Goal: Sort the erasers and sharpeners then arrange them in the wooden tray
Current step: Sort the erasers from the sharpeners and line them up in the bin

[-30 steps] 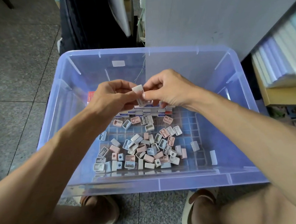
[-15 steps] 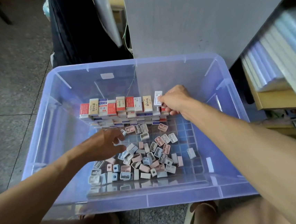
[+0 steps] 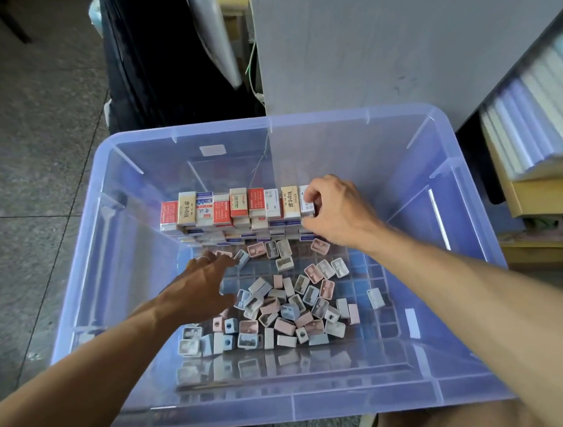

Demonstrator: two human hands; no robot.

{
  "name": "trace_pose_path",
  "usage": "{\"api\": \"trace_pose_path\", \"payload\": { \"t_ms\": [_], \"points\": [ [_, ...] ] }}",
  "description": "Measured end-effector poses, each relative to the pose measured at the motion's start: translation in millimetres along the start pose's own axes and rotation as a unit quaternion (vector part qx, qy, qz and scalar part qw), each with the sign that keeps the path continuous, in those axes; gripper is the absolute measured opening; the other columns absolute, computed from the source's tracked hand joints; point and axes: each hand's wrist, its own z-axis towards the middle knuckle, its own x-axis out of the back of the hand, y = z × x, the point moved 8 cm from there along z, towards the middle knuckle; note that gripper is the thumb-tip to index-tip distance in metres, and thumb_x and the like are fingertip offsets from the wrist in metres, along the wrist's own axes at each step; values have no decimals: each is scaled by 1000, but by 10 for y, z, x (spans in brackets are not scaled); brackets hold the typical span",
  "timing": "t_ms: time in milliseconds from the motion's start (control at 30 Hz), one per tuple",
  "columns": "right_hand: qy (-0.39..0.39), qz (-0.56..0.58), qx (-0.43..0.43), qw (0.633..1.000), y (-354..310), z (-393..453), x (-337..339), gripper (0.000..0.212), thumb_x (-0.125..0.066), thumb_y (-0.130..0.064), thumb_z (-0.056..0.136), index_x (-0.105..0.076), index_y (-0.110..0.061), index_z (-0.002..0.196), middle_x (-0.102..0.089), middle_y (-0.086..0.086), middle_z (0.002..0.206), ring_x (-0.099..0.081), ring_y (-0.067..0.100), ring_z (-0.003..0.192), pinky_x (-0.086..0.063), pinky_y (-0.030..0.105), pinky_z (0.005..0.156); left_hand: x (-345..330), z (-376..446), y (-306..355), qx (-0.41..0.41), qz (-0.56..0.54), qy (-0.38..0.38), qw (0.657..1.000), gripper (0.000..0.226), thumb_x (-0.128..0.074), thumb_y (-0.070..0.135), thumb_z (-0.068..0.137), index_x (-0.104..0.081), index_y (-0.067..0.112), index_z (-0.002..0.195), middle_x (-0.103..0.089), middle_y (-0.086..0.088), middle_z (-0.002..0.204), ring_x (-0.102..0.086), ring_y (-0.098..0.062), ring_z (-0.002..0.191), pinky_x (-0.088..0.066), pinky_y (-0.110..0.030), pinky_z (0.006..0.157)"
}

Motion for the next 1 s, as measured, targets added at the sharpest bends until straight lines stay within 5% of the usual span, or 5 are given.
{"api": "trace_pose_path", "payload": {
  "t_ms": [333, 567, 767, 867, 1000],
  "points": [
    [30, -18, -103, 994, 196, -200, 166, 6, -65, -20, 86, -65, -23, 81, -73, 1, 96, -65, 27, 95, -55, 34, 82, -45, 167, -19, 13, 16, 10, 1000, 112, -78, 51, 70, -5, 32, 153, -20, -9, 150, -31, -35, 133, -43, -54, 103],
    [-219, -122, -146, 957, 461, -562, -477, 54, -66, -36, 93, -47, -15, 140, -53, 11, 138, -54, 31, 123, -46, 36, 96, -214, 57, 418, -112, -31, -63, 991, 75, -78, 38, 78, -43, 21, 142, -45, 0, 129, -47, -15, 114, -41, -20, 91],
    [-294, -119, -86, 945, 398, -614, -673, 70, -74, -24, 89, -38, -21, 149, -44, 8, 146, -50, 26, 127, -44, 34, 101, -7, 178, 761, -178, 104, 73, 976, 73, -69, 47, 82, -36, 21, 141, -40, -7, 142, -39, -23, 128, -46, -39, 101],
    [-364, -132, -36, 921, 304, -729, -836, 61, -69, -21, 93, -42, -17, 146, -49, 7, 146, -53, 23, 115, -47, 27, 85, -123, 310, 876, -200, 205, 37, 957, 80, -60, 57, 85, -21, 31, 150, -20, -5, 156, -20, -28, 142, -34, -50, 112],
    [-318, -127, -34, 939, 345, -661, -775, 54, -67, -24, 93, -48, -18, 143, -52, 6, 144, -52, 24, 126, -45, 36, 104, -229, 343, 883, -197, 263, 29, 944, 83, -54, 65, 84, -18, 31, 151, -20, -7, 155, -20, -31, 139, -30, -52, 111]
  ]
}}
